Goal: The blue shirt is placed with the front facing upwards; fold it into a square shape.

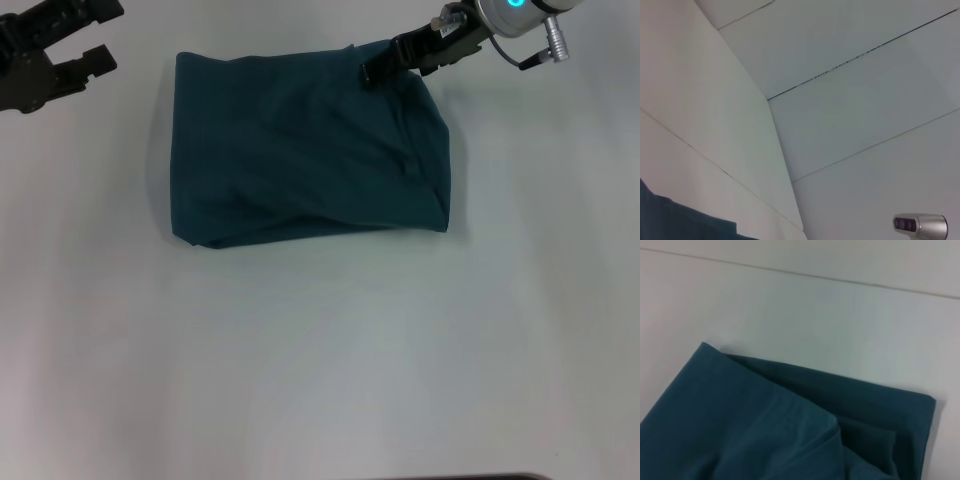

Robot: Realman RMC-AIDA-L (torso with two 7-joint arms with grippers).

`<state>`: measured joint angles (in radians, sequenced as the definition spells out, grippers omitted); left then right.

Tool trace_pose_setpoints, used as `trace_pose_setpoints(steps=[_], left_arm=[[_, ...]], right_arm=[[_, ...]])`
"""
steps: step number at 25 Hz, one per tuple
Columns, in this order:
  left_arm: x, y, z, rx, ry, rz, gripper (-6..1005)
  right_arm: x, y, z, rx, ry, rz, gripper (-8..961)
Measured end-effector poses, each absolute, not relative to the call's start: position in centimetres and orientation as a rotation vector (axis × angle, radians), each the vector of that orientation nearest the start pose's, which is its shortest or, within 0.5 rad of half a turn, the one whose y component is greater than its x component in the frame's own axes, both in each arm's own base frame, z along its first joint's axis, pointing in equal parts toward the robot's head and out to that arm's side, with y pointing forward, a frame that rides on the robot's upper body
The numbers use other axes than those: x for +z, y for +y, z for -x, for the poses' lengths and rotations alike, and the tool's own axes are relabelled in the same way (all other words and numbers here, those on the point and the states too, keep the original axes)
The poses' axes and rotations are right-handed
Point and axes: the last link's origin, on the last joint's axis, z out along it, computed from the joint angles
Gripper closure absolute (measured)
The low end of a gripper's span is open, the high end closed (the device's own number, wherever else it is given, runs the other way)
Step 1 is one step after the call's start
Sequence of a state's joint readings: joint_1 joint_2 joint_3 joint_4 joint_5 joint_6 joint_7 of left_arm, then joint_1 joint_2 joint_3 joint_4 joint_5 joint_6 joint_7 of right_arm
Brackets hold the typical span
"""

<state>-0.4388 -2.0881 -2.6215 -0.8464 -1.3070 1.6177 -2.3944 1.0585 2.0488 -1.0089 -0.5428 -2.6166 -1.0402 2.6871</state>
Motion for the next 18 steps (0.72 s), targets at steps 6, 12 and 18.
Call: trace_pose_setpoints(steps=[6,12,18], left_arm=[[6.7,33.1,26.9,-1.235,-1.806,2.064,37],[6.6,33.1,26.8,-1.234,-1.808,2.07,38],[6.6,33.1,26.8,-1.234,-1.812,2.068,38]], right_arm=[[-4.1,45.4,-15.8,-0.082,1.323,2.362,9],[-4.3,45.3,-15.9,-0.069,1.307,2.379,9],[-3.9,44.8,-15.3,-0.084,1.321,2.413,8]])
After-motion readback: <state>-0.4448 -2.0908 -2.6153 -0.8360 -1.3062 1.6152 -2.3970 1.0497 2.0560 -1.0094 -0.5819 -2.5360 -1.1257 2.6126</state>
